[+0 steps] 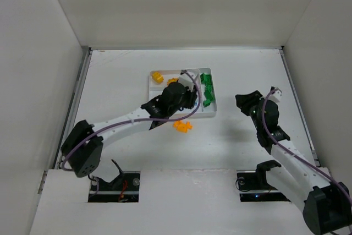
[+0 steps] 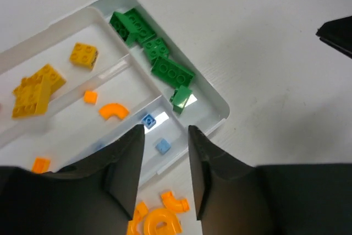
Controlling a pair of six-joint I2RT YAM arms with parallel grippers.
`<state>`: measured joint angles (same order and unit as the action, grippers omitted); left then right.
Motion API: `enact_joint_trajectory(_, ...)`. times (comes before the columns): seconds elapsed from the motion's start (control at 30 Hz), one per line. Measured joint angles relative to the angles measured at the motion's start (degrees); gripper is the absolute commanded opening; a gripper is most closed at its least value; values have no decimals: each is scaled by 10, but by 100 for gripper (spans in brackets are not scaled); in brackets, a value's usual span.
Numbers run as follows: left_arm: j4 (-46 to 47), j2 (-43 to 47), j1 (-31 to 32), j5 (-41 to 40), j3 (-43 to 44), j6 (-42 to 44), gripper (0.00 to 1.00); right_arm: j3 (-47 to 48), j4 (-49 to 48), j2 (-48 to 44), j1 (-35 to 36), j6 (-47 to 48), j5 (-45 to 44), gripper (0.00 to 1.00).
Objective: Sort the legos into containers by color
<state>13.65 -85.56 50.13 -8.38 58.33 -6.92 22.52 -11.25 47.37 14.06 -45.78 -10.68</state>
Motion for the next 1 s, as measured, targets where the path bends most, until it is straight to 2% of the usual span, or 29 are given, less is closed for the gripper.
enact_joint_trajectory(0.07, 5, 52, -2, -35, -66, -45, 28, 3, 0, 13, 20, 9, -4, 34)
enact_joint_trajectory(0.23, -43, 142, -3, -124, -191, -159, 34, 29, 2, 63, 110, 38, -20, 33)
enact_joint_trajectory(0.37, -109, 170, 4, -193, -237, -271, 45, 49, 10, 101, 208, 57, -30, 33)
enact_joint_trajectory(0.5, -143, 155, 5, -234, -253, -352, 55, 67, 31, 151, 304, 71, -40, 37)
enact_joint_trajectory(0.67, -131, 104, -5, -247, -254, -375, 57, 95, 68, 228, 386, 76, -57, 52)
enact_joint_trajectory(0.8, -105, 85, -27, -246, -261, -380, 57, 108, 85, 269, 418, 69, -76, 52)
enact_joint_trajectory(1.0, -63, 65, -53, -228, -265, -380, 55, 118, 96, 295, 423, 43, -93, 44)
